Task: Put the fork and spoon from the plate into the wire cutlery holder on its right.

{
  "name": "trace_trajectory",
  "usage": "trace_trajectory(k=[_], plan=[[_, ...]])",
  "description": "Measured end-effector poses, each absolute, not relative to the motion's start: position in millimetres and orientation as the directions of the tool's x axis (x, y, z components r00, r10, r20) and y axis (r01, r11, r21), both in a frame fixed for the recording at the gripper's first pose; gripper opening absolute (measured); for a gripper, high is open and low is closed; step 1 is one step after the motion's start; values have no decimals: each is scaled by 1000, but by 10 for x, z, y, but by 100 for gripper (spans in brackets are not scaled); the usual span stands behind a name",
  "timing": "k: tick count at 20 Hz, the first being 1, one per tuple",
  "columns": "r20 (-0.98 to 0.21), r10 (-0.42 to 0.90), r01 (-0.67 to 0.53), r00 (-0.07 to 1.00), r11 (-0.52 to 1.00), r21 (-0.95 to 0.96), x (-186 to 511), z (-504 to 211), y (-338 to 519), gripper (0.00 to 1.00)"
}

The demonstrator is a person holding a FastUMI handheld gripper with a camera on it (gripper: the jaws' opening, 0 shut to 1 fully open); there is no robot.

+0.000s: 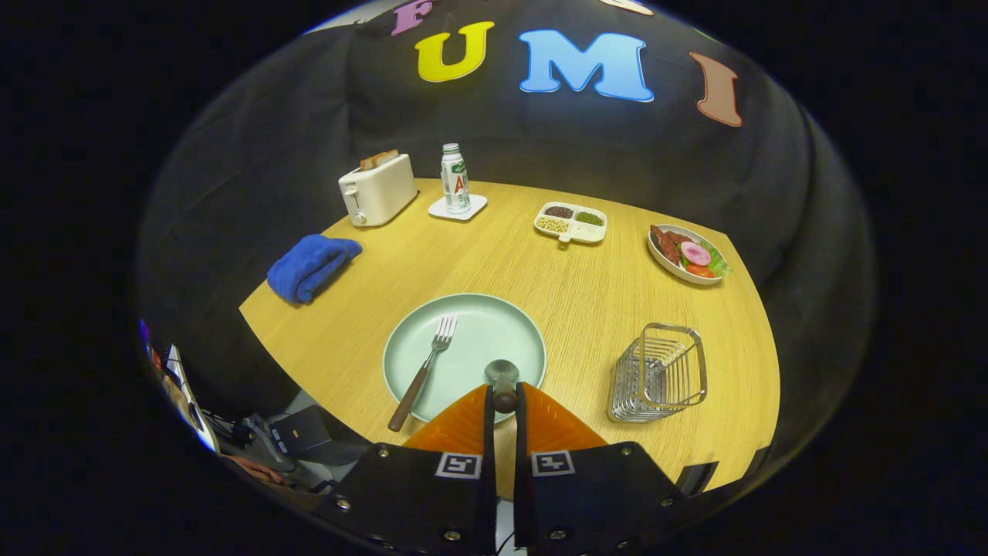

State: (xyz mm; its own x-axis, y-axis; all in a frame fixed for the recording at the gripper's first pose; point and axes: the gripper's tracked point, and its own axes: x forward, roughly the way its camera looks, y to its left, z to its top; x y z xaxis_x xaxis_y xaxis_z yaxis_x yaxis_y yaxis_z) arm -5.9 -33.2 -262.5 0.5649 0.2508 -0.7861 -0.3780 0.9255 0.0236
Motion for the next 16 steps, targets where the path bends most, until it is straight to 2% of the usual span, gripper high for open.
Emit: trace_trajectory(k=[11,16], plan=[[-763,281,-441,581,898,-5,291,-2358,-200,9],[-741,292,-419,605,908,15,385,-2098,-225,9]])
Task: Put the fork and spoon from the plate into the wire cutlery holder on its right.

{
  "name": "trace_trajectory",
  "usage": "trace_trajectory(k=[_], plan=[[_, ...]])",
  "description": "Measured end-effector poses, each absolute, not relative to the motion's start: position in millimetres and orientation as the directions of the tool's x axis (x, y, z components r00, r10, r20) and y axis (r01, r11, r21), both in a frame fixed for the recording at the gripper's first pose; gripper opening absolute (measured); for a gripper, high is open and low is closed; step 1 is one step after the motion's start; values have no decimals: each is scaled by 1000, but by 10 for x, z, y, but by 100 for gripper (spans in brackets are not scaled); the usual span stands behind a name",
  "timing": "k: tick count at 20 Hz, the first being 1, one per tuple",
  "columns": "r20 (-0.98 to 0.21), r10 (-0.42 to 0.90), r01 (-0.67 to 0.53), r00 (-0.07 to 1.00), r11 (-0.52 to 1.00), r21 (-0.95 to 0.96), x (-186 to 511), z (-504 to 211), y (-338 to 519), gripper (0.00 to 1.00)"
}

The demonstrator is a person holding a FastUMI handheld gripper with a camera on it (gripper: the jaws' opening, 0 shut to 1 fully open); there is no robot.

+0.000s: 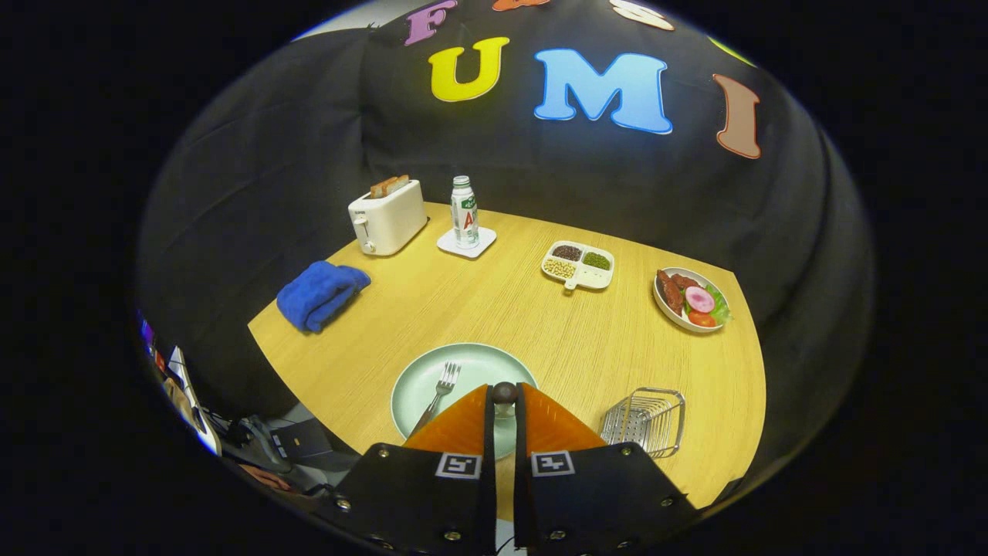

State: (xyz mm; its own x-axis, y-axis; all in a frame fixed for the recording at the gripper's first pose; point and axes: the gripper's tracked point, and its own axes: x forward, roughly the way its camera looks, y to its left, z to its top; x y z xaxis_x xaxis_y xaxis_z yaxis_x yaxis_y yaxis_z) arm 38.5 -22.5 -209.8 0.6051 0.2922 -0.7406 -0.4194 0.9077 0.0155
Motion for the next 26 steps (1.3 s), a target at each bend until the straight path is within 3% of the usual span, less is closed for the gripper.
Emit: trace_trajectory(k=[14,26], plan=[[-647,169,-250,744,968,-35,693,-1041,-1187,9],[-730,87,-171,678,984,-41,592,-1731,-1638,9]])
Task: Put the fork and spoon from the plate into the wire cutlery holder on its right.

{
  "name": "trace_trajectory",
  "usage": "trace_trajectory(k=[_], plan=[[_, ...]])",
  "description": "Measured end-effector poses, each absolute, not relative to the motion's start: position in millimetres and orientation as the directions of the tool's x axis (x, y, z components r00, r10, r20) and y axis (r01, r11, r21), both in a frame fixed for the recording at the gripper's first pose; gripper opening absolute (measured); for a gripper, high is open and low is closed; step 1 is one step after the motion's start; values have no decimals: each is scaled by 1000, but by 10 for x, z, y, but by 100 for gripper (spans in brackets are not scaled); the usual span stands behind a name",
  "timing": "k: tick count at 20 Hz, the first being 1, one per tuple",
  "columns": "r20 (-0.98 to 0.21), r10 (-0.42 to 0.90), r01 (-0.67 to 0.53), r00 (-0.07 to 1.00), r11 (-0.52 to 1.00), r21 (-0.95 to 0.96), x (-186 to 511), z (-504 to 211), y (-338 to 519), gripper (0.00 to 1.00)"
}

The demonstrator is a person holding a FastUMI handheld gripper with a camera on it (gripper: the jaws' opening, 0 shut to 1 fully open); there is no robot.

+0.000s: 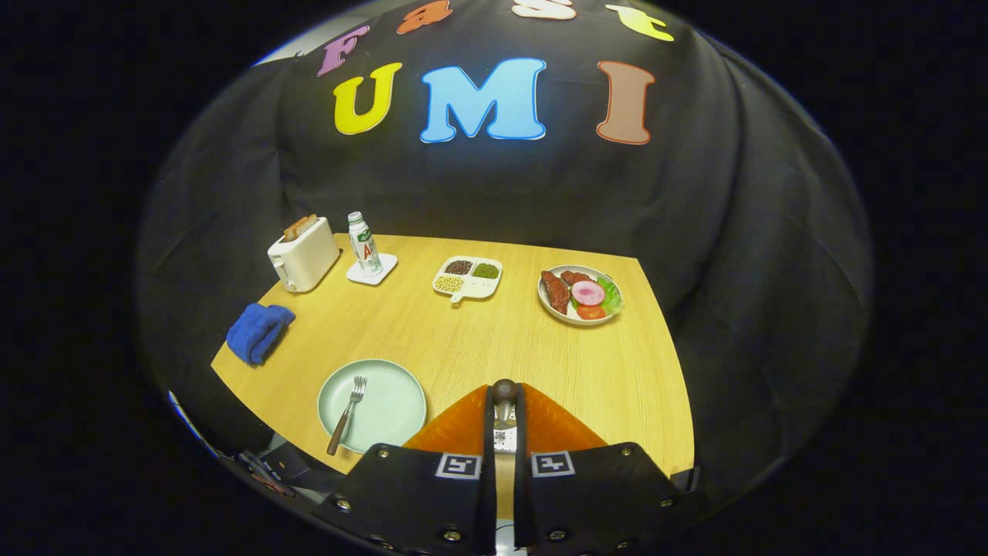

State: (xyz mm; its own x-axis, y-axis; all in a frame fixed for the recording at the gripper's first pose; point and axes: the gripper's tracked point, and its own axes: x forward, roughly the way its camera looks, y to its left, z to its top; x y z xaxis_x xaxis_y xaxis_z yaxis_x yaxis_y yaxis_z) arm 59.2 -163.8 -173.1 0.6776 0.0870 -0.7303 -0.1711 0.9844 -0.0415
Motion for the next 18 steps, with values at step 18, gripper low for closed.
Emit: trace_trajectory(k=[18], plan=[[-729,46,-137,683,988,-66,721,-2372,-1785,13]])
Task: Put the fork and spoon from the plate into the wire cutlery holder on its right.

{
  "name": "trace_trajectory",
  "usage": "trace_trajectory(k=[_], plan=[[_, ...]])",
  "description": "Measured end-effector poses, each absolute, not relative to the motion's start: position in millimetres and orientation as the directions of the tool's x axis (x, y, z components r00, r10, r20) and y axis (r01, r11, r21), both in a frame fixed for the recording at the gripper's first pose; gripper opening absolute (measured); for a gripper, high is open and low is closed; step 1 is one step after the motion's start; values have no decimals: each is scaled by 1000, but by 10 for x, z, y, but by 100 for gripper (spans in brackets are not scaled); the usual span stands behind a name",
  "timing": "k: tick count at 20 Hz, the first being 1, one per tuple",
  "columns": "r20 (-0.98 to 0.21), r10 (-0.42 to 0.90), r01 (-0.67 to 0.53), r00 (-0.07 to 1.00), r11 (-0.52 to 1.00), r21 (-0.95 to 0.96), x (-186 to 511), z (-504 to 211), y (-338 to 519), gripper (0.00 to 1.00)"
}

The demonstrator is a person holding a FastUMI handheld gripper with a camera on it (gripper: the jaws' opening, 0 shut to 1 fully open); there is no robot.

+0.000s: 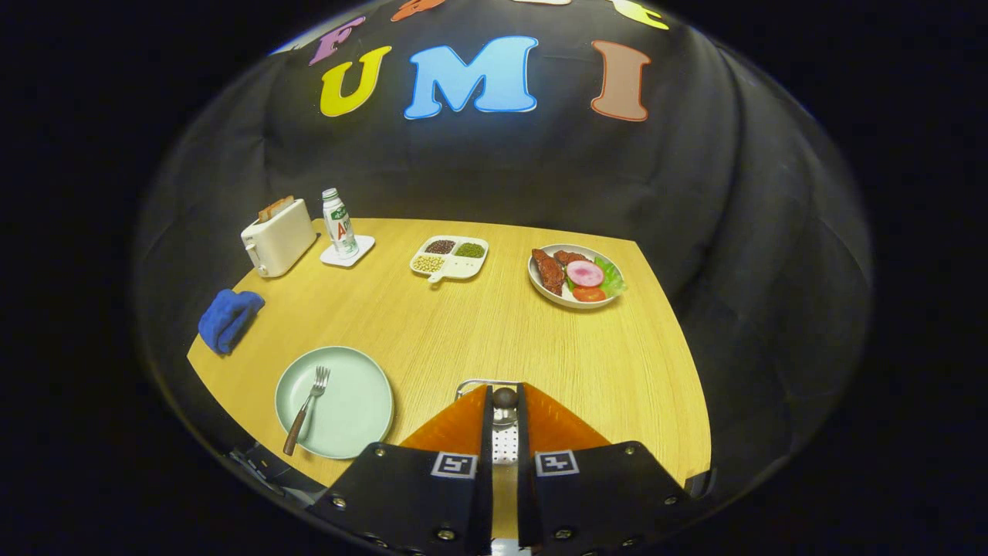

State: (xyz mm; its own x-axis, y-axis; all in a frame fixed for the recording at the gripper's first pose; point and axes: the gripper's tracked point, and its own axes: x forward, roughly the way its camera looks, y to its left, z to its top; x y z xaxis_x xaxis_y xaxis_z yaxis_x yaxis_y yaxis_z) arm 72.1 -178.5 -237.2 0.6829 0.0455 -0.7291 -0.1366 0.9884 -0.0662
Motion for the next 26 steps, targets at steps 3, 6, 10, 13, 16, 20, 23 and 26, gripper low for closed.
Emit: trace_trajectory(k=[3,6,10,13,16,20,23,26], plan=[[-690,30,-116,724,990,-79,623,-2199,-1819,27],[-692,80,-157,717,986,-49,398,-1992,-1597,57],[-733,179,-273,656,962,-9,94,-2021,-1038,57],[-760,243,-362,602,932,12,-109,-2249,-575,57],[-789,304,-434,534,899,53,-319,-2555,-116,57],[-835,351,-488,423,865,116,-492,-3064,295,57],[-858,357,-518,369,845,129,-525,-3284,497,57],[-885,337,-526,320,840,129,-556,-3468,613,57]])
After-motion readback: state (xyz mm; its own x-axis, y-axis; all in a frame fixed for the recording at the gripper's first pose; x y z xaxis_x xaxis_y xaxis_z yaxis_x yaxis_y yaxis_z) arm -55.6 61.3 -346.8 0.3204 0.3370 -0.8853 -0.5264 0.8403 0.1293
